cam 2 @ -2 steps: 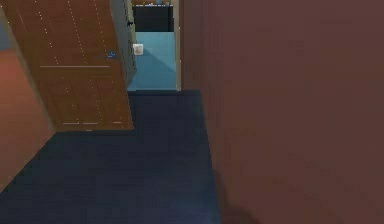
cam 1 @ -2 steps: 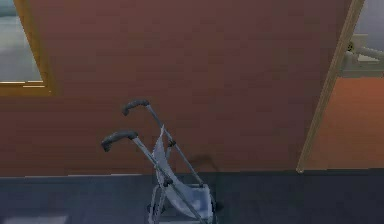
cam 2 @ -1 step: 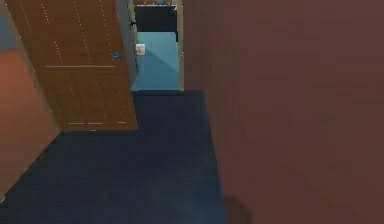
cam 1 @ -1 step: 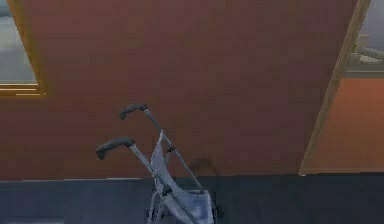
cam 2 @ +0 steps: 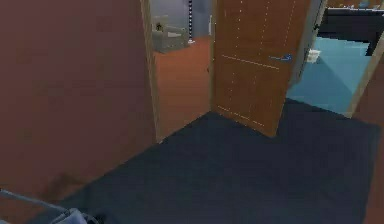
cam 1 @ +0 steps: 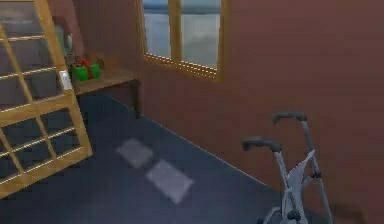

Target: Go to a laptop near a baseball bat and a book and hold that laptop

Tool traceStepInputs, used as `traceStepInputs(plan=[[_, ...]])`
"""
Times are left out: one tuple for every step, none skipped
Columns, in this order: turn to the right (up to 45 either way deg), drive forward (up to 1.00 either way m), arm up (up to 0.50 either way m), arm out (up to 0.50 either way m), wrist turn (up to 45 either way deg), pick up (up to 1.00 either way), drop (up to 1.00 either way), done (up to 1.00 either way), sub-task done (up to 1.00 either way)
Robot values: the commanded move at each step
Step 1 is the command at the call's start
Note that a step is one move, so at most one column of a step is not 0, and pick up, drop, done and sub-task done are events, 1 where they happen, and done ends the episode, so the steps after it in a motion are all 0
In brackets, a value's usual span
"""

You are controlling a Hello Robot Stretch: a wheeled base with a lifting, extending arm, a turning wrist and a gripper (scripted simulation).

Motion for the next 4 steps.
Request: traceStepInputs(plan=[[-42.0, 0.0, 0.0, 0.0, 0.0, 0.0, 0.0, 0.0, 0.0], [0.0, 1.0, 0.0, 0.0, 0.0, 0.0, 0.0, 0.0, 0.0], [0.0, 0.25, 0.0, 0.0, 0.0, 0.0, 0.0, 0.0, 0.0], [-39.0, 0.0, 0.0, 0.0, 0.0, 0.0, 0.0, 0.0, 0.0]])
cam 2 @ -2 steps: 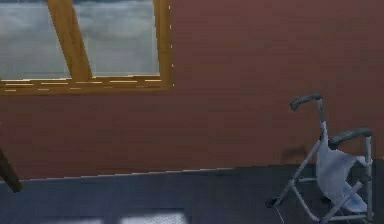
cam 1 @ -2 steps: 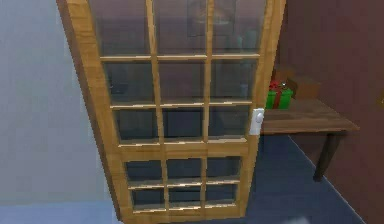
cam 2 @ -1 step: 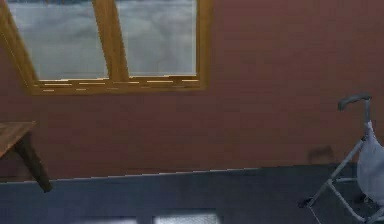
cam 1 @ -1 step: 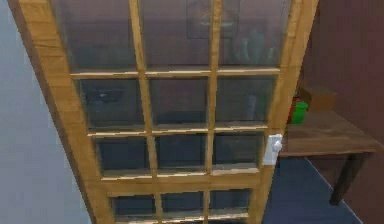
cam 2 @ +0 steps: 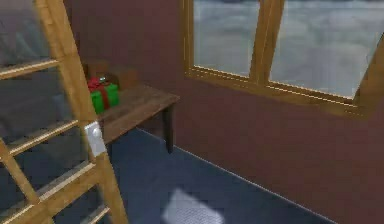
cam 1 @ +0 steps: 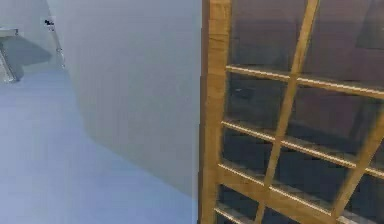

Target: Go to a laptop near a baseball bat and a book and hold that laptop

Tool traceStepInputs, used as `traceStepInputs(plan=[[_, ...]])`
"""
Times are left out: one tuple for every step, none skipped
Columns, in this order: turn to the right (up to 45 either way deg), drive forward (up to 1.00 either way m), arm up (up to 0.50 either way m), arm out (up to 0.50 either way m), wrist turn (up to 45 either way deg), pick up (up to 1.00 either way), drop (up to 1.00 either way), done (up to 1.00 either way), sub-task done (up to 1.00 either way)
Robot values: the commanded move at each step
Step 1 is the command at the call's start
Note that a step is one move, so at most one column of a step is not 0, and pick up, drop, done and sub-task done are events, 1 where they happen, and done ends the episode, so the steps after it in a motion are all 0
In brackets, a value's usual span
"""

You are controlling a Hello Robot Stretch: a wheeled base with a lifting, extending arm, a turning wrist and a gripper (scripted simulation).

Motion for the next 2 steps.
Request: traceStepInputs(plan=[[0.0, 0.5, 0.0, 0.0, 0.0, 0.0, 0.0, 0.0, 0.0], [-45.0, 0.0, 0.0, 0.0, 0.0, 0.0, 0.0, 0.0, 0.0]])
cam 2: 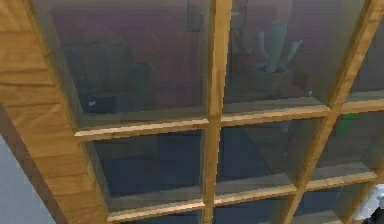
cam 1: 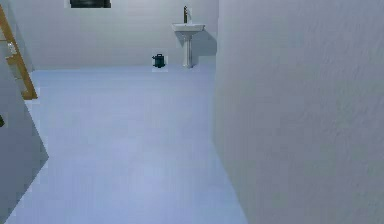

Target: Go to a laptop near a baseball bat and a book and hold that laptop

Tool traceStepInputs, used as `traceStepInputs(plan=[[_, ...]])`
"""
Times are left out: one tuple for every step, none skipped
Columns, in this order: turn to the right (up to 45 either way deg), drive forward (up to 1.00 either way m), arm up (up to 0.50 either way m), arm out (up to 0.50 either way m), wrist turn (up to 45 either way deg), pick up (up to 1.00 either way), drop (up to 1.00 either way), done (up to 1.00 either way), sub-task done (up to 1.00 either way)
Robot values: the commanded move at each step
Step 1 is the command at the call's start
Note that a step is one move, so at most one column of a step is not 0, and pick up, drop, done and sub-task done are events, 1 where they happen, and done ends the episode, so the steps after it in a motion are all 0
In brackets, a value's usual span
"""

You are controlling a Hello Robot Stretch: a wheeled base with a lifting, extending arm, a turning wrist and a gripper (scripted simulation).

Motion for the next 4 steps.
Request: traceStepInputs(plan=[[-9.0, 0.0, 0.0, 0.0, 0.0, 0.0, 0.0, 0.0, 0.0], [0.0, 0.45, 0.0, 0.0, 0.0, 0.0, 0.0, 0.0, 0.0], [-18.0, 0.0, 0.0, 0.0, 0.0, 0.0, 0.0, 0.0, 0.0], [0.0, 1.0, 0.0, 0.0, 0.0, 0.0, 0.0, 0.0, 0.0]])
